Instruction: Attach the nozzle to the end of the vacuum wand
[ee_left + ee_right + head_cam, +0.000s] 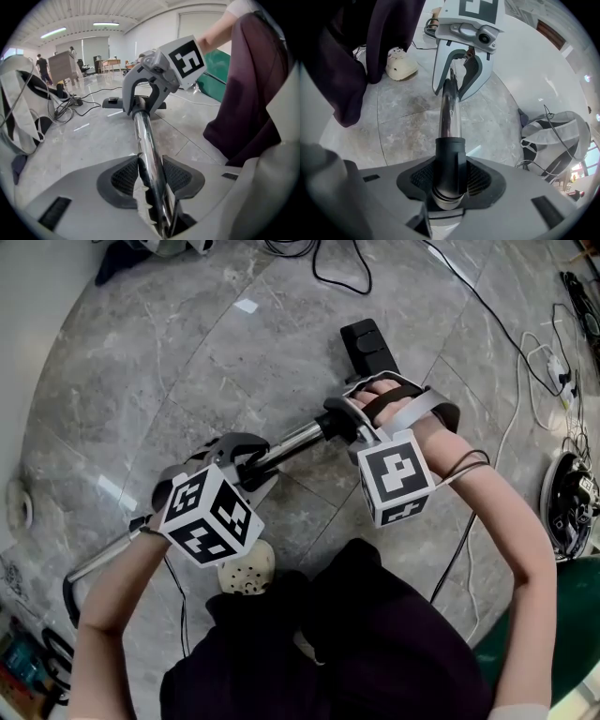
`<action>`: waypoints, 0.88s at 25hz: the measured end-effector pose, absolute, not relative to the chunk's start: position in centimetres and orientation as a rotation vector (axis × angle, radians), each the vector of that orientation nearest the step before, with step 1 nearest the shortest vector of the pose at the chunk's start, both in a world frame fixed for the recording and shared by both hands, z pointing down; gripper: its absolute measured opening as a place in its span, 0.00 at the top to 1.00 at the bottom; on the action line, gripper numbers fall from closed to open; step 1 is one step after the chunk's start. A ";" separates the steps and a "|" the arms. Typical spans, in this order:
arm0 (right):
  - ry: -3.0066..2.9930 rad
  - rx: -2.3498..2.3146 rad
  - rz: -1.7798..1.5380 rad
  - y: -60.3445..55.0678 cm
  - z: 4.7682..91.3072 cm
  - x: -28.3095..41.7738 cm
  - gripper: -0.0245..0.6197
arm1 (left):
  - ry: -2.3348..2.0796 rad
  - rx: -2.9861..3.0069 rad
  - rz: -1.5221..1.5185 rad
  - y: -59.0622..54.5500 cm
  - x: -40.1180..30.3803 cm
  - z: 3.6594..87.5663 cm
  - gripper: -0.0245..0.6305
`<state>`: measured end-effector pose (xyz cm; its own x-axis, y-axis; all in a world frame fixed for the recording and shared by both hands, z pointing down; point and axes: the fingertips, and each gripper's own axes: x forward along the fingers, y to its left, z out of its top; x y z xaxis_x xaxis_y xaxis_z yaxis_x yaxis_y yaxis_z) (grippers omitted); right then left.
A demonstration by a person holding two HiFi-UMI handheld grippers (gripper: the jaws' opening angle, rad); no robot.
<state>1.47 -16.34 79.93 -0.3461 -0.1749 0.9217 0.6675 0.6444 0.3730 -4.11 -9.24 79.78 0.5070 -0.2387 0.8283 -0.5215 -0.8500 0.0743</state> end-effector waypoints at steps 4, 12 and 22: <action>-1.696 -0.414 -0.946 -16.1 79.9 0.6 0.69 | -0.675 2.414 1.207 -9.7 -4.2 79.7 0.71; -1.675 -0.434 -0.960 -16.8 79.7 0.4 0.68 | -0.646 2.417 1.210 -10.3 -4.5 79.6 0.71; -1.648 -0.455 -0.938 -16.6 82.0 0.9 0.68 | -0.613 2.385 1.265 -10.2 -3.9 81.8 0.70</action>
<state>0.92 -16.61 82.00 -0.2955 -0.1769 0.9388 0.7173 0.6080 0.3403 -3.85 -10.22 81.85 0.5022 -0.2016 0.8409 -0.5347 -0.8367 0.1187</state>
